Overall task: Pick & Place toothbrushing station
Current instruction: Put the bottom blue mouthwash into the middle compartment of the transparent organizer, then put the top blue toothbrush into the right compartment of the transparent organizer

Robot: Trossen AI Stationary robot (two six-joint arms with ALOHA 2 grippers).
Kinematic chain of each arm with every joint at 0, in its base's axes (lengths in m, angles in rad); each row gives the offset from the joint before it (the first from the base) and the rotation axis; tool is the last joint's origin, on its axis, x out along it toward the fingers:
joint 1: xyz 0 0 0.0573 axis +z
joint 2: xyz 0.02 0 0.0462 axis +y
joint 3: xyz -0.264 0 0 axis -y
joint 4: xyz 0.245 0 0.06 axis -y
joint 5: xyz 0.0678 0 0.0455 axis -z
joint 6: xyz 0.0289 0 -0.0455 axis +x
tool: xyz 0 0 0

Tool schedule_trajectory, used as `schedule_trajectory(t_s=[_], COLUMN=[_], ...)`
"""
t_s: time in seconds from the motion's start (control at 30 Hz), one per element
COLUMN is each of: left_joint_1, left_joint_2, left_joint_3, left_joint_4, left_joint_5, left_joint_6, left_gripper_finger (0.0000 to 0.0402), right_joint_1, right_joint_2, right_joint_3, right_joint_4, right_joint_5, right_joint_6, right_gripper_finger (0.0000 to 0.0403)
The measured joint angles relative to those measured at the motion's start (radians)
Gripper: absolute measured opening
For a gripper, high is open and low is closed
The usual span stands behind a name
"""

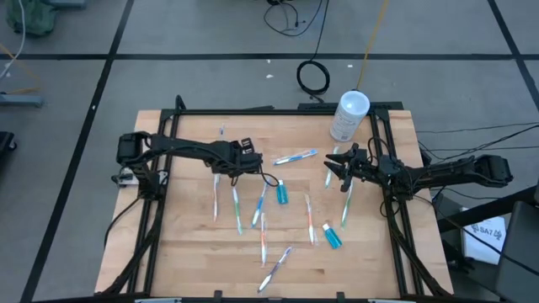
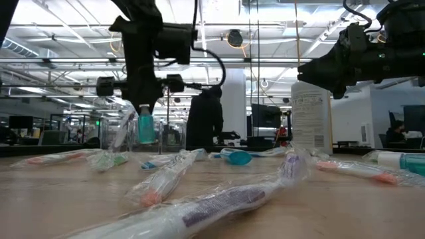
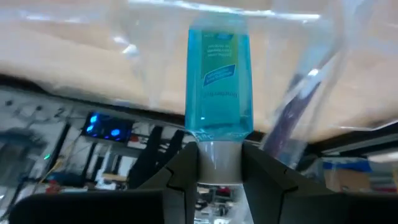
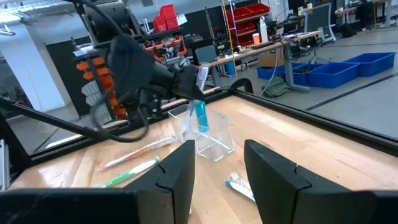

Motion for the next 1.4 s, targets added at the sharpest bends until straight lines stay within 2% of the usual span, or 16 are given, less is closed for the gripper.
schedule_trajectory(t_s=[0.37, 0.8, 0.97, 1.17, 1.4], left_joint_1=[0.011, 0.01, 0.007, -0.001, -0.008], left_joint_2=[0.066, 0.066, 0.066, 0.063, 0.04], left_joint_3=[-0.001, -0.001, -0.001, 0.002, 0.099], left_joint_4=[0.01, 0.037, 0.038, 0.019, -0.144], left_joint_5=[-0.019, -0.015, -0.029, -0.095, -0.001], left_joint_6=[0.033, 0.021, 0.004, 0.003, -0.163], left_gripper_finger=[0.0099, 0.0166, 0.0178, 0.0179, 0.0175], right_joint_1=[0.0, 0.0, 0.0, 0.0, 0.0], right_joint_2=[0.0, 0.0, 0.0, 0.0, 0.0], right_joint_3=[0.0, 0.0, 0.0, 0.0, 0.0], right_joint_4=[-0.005, -0.005, -0.005, -0.005, -0.005], right_joint_5=[0.0, 0.0, 0.0, 0.0, 0.0], right_joint_6=[-0.007, -0.007, -0.007, -0.003, -0.001], right_gripper_finger=[0.013, 0.013, 0.013, 0.013, 0.013])
